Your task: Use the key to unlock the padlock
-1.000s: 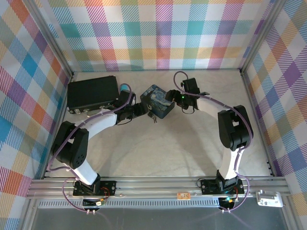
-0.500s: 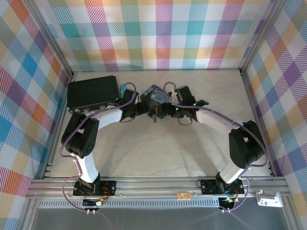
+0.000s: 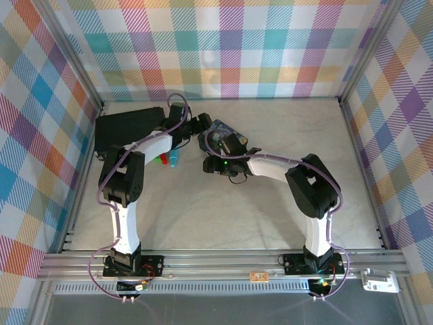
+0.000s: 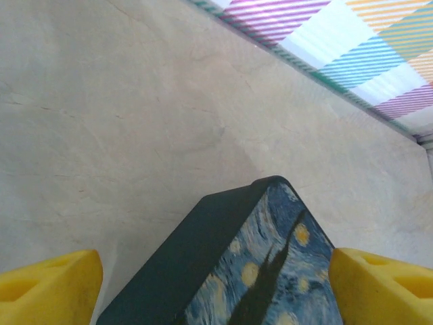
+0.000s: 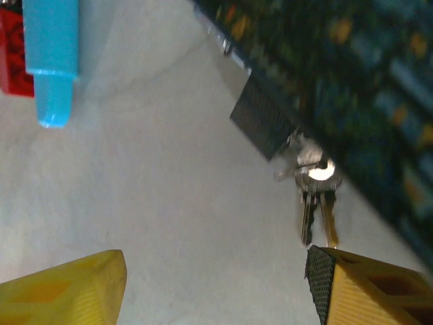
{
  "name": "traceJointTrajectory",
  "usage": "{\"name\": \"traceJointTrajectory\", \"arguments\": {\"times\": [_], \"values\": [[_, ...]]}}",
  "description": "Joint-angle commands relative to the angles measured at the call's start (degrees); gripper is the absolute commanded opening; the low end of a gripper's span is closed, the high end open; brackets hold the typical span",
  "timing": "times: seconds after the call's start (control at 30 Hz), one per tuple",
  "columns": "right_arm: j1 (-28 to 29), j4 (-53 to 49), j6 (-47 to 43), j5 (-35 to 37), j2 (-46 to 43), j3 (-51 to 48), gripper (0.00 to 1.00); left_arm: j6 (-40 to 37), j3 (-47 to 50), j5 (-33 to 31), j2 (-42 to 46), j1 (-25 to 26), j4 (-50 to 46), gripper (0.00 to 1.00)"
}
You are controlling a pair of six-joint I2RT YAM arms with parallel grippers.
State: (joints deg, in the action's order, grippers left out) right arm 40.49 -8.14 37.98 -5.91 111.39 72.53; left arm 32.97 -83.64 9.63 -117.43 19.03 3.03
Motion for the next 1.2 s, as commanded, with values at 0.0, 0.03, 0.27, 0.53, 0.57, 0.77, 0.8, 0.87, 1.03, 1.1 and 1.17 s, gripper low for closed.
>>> {"name": "traceJointTrajectory", "arguments": {"times": [0.0,0.03,0.27,0.53,0.57,0.77,0.8,0.87,1.03,1.1,1.17], "values": [[-0.3,0.9,0.6,4.5,1.7,3.4,0.73,0.3,-1.3,3.6,-2.5,-0.2,-1.2,0.86],[-0.3,0.6,0.4,5.1,1.9,3.9,0.73,0.8,-0.6,4.0,-2.6,-0.2,-0.5,0.86],[-2.7,-1.0,-3.8,7.4,2.6,5.3,0.76,3.6,5.5,6.1,-0.3,1.1,3.5,0.85],[-7.9,-2.2,-11.9,6.4,-0.1,3.1,0.78,8.4,12.8,7.5,3.8,3.9,8.8,0.85],[-8.6,-2.7,-13.0,5.9,-0.6,2.8,0.78,9.0,13.5,7.8,4.2,4.3,9.4,0.85],[-11.0,-3.3,-17.8,3.1,-4.6,-1.3,0.77,11.1,15.4,8.3,6.7,5.6,10.4,0.84],[-11.3,-3.0,-17.9,2.0,-5.4,-2.4,0.75,10.6,15.4,7.7,7.1,5.5,9.5,0.84],[-11.6,-2.1,-17.6,0.8,-6.6,-4.7,0.71,8.1,14.4,6.0,7.4,5.4,7.0,0.84],[-12.1,-1.3,-14.7,2.6,-6.5,-7.1,0.56,2.9,10.3,2.9,6.1,4.4,2.0,0.84],[-12.2,-0.2,-14.5,2.6,-5.3,-6.7,0.56,1.6,7.9,2.8,4.5,4.3,0.2,0.84],[-12.2,1.8,-15.1,1.6,-3.8,-5.9,0.57,0.4,5.6,3.3,2.5,4.2,-0.6,0.83]]}}
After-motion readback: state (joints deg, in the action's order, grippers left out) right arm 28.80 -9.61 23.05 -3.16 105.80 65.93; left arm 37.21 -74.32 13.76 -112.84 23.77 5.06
